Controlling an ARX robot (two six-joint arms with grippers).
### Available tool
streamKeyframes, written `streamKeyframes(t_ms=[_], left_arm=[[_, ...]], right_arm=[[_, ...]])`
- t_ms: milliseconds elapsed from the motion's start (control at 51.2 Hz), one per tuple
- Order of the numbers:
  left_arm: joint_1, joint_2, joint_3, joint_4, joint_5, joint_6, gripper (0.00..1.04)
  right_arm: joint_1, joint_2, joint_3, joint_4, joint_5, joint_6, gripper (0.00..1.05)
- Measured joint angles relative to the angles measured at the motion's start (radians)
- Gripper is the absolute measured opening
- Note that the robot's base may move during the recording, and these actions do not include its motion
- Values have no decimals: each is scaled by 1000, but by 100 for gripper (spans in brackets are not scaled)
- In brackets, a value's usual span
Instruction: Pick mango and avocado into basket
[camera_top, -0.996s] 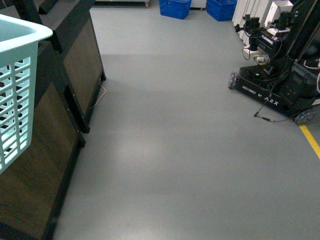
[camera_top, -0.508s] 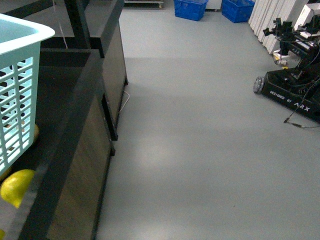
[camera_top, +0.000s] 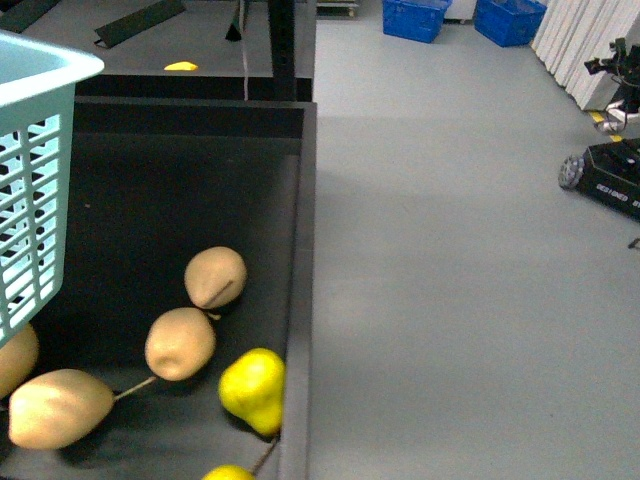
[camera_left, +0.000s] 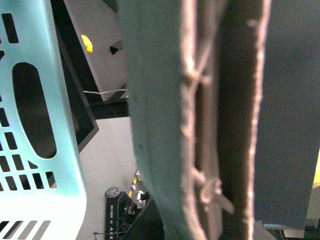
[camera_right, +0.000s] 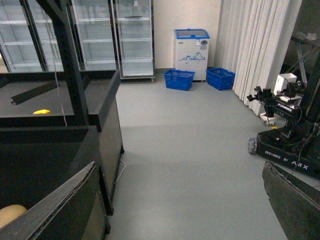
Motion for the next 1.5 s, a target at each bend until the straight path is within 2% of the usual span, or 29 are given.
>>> streamKeyframes(t_ms=[1503], left_arm=[[0,-1,-2,0,-2,1,7]], right_arm=[[0,0,-2,-2,-2,0,97]])
